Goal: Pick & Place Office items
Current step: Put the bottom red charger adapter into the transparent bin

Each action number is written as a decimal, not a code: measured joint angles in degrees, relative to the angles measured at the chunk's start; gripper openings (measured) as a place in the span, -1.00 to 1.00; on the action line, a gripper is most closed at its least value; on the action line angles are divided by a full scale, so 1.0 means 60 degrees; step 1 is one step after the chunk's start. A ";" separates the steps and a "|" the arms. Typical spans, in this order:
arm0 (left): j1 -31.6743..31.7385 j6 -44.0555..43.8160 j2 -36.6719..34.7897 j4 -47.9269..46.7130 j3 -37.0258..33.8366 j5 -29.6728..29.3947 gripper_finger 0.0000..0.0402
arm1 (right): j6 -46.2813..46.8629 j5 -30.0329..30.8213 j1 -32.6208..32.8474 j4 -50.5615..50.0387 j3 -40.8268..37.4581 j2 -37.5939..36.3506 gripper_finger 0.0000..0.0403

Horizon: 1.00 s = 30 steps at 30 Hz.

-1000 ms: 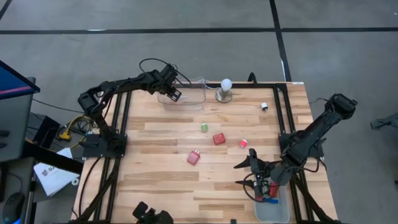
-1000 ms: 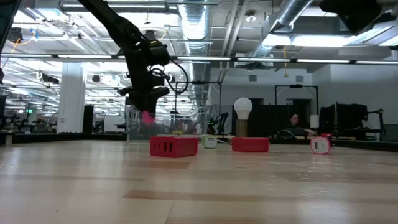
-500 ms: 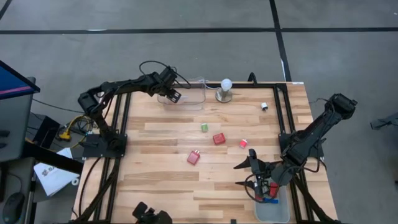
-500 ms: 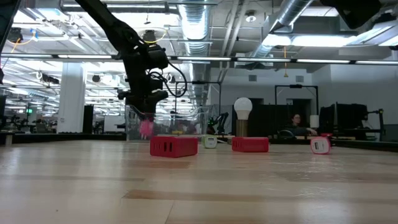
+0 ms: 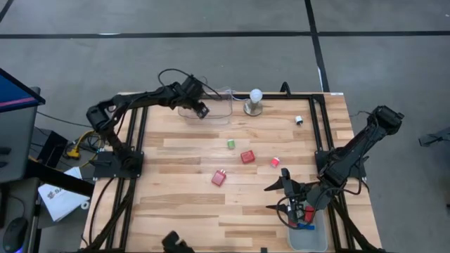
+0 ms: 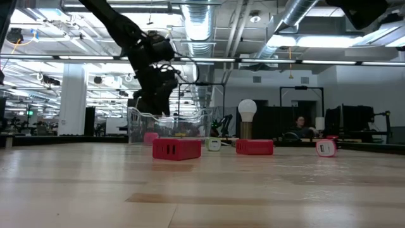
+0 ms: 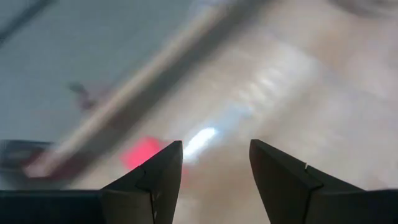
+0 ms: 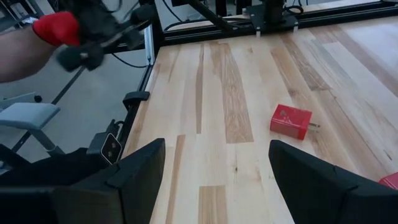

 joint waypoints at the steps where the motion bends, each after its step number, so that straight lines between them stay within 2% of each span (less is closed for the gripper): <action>1: -0.0143 0.0169 -0.0099 -0.0191 -0.0004 0.0312 -0.08 | 0.0004 0.0000 0.0000 -0.0004 0.0000 0.0000 0.39; 3: -0.0461 0.0477 -0.0339 -0.0573 -0.0004 0.0786 -0.08 | 0.0018 0.0012 0.0000 0.0000 0.0000 0.0000 0.39; 6: -0.1144 0.0660 -0.0881 -0.1470 0.0000 0.0866 -0.08 | 0.0021 0.0117 -0.0012 0.0023 0.0000 -0.0004 0.39; 12: -0.3367 0.0655 -0.2097 -0.3379 0.0000 0.0907 -0.08 | 0.0011 0.0294 -0.0011 0.0023 0.0000 -0.0004 0.39; 16: -0.5206 -0.0552 -0.2742 -0.3641 -0.0024 0.0929 -0.08 | 0.0018 0.0501 -0.0008 0.0024 0.0000 -0.0004 0.39; 21: -0.7341 -0.2863 -0.3041 -0.2734 -0.0560 0.0999 -0.08 | 0.0073 0.0499 -0.0011 0.0060 0.0000 -0.0004 0.39; 24: -0.8293 -0.4001 -0.2812 -0.1357 -0.1058 0.0843 -0.04 | 0.0076 0.0499 -0.0011 0.0074 0.0000 -0.0004 0.39; 27: -0.8755 -0.4758 -0.2217 -0.0196 -0.1294 0.0842 0.05 | 0.0064 0.0500 -0.0011 0.0138 0.0000 -0.0004 0.39; 30: -0.8817 -0.4909 -0.1620 0.0754 -0.1291 0.0851 0.18 | 0.0025 0.0494 -0.0011 0.0173 0.0000 -0.0004 0.39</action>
